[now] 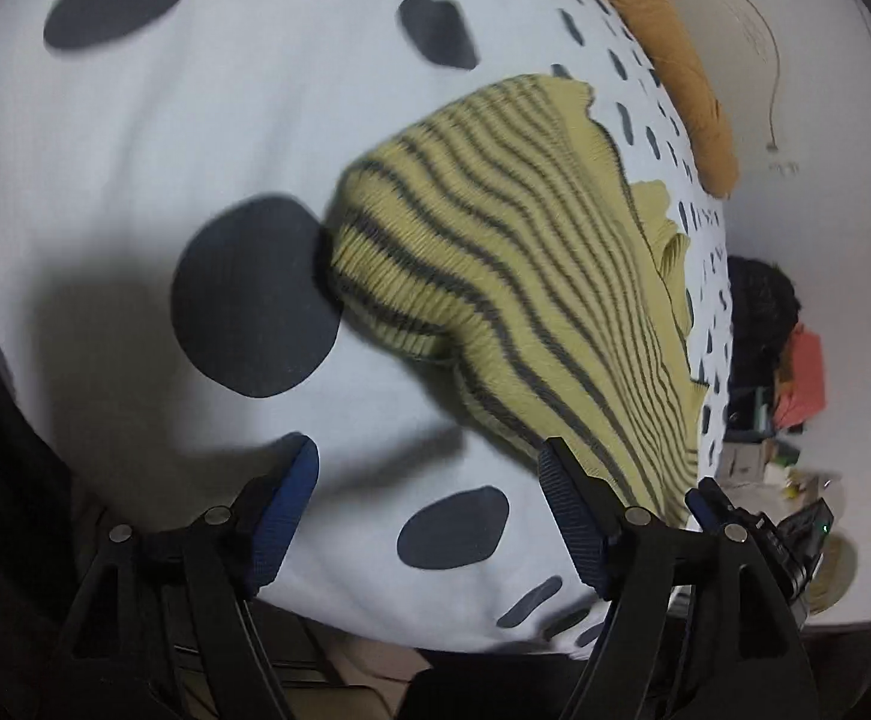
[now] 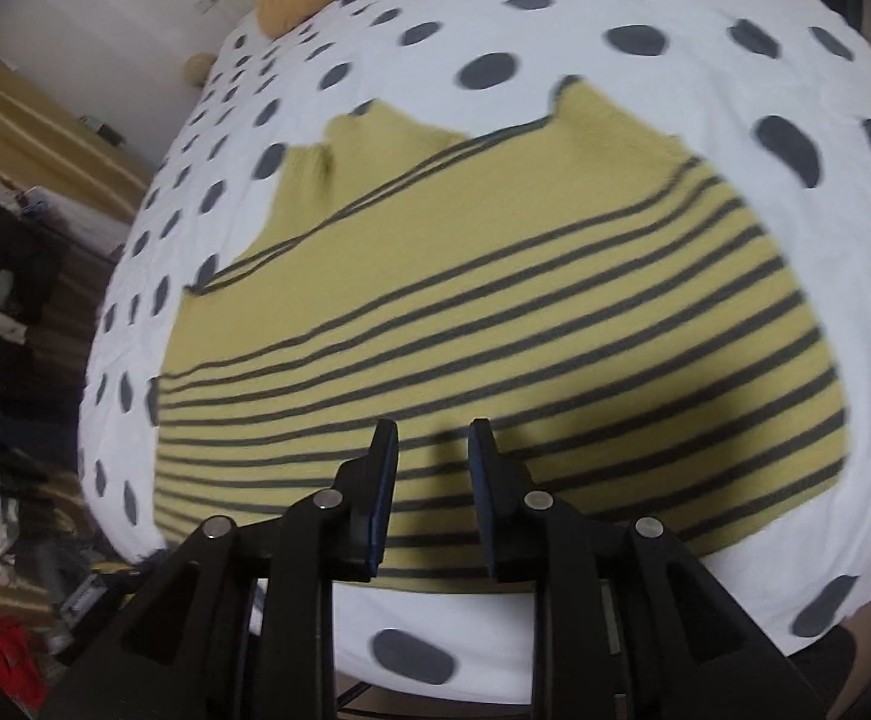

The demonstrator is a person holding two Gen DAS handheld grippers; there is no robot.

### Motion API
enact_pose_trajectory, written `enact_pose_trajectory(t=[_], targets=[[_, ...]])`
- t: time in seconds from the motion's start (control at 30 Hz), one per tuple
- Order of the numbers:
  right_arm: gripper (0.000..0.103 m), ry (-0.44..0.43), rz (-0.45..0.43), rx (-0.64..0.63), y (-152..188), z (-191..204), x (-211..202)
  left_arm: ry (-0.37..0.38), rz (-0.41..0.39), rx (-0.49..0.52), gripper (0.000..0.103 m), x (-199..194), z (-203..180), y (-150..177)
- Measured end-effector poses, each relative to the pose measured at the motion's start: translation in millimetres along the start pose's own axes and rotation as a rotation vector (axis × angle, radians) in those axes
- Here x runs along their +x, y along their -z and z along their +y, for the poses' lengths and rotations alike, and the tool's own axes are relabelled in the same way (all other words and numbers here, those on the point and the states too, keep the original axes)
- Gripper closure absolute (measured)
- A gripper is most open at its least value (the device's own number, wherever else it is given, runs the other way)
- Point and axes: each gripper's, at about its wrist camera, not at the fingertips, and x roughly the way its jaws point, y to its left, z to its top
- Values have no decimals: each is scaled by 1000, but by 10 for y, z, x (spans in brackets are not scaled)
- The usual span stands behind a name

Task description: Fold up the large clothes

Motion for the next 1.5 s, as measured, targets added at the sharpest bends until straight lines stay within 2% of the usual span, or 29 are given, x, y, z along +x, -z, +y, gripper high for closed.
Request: enact_pose_trajectory(t=[0.07, 0.1, 0.17, 0.2, 0.23, 0.3, 0.37, 0.53, 0.63, 0.77, 0.83, 0.87, 0.9, 0.93, 1.0, 1.2, 1.33, 1.5], targets=[[78, -51, -9, -32, -8, 210, 37, 6, -28, -3, 26, 91, 24, -26], [78, -81, -20, -50, -18, 319, 57, 19, -36, -15, 22, 121, 30, -45], [78, -108, -28, -92, 7, 504, 100, 35, -58, -21, 20, 167, 25, -84], [77, -86, -12, -118, 34, 569, 198, 38, -72, -20, 20, 171, 26, -83], [77, -22, 36, -145, 81, 600, 375, 46, -84, -20, 20, 155, 37, -87], [78, 43, 109, -138, 196, 492, 683, 83, -94, -50, 20, 139, 96, -130], [78, 8, 57, -143, 280, 406, 686, 142, -98, -101, 20, 106, 188, -107], [78, 45, 92, -184, 229, 469, 691, 228, -136, -175, 19, 78, 255, -120], [78, 42, 87, -169, 231, 452, 688, 287, -159, -163, 19, 35, 169, -216], [78, 40, 88, -161, 226, 440, 683, 263, -145, -160, 20, 159, 82, -376], [78, 40, 91, -157, 221, 437, 684, 273, -149, -208, 31, 211, 155, -419], [78, 41, 91, -157, 220, 449, 685, 275, -152, -237, 51, 229, 175, -449], [78, 42, 90, -159, 221, 450, 684, 268, -148, -249, 63, 246, 180, -482], [78, 45, 90, -162, 221, 458, 688, 270, -137, -250, 65, 247, 181, -518], [78, 45, 90, -164, 217, 460, 694, 296, -148, -226, 70, 155, 140, -540], [78, 20, 75, -138, 229, 400, 674, 394, -175, -86, 72, -142, -326, -611], [78, -12, 57, -102, 255, 316, 624, 474, -159, 16, 73, -249, -793, -619], [78, -108, 30, -27, 302, 115, 521, 495, -134, 159, 75, -266, -1421, -568]])
